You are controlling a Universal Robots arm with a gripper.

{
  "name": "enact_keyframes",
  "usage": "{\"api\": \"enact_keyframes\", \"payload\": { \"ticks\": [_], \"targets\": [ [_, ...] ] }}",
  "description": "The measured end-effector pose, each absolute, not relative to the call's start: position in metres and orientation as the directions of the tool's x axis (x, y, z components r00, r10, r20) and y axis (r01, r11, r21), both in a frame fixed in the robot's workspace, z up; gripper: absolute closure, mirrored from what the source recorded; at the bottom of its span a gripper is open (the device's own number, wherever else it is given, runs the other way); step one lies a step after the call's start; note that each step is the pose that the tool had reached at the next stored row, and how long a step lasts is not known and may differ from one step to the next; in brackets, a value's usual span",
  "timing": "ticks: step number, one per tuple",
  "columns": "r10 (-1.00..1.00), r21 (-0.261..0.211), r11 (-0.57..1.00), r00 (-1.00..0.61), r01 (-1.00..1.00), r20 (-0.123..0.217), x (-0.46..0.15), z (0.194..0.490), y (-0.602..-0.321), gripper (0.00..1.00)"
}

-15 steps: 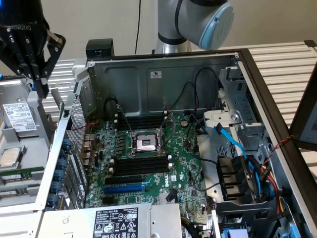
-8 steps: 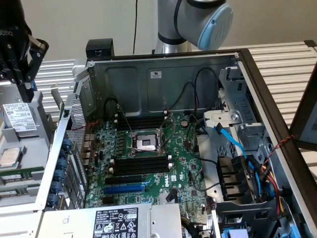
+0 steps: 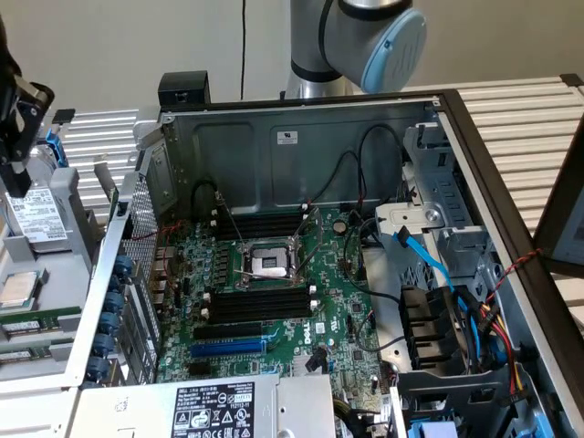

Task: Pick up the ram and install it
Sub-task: 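Reach for the ram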

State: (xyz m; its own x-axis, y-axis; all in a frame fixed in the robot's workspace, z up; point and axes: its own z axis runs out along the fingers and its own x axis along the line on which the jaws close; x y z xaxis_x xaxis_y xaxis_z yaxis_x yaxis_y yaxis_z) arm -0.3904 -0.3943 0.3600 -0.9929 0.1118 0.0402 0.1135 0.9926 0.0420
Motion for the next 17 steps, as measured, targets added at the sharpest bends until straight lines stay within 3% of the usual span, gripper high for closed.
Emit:
{"api": "enact_keyframes", "payload": {
  "ticks": [7,17],
  "targets": [
    [0.093,0.042,0.995,-0.995,0.095,0.043,-0.414,0.354,-0.394,0.9],
    [-0.085,0.038,0.996,-0.995,-0.083,0.043,-0.414,0.35,-0.394,0.9]
  ]
}}
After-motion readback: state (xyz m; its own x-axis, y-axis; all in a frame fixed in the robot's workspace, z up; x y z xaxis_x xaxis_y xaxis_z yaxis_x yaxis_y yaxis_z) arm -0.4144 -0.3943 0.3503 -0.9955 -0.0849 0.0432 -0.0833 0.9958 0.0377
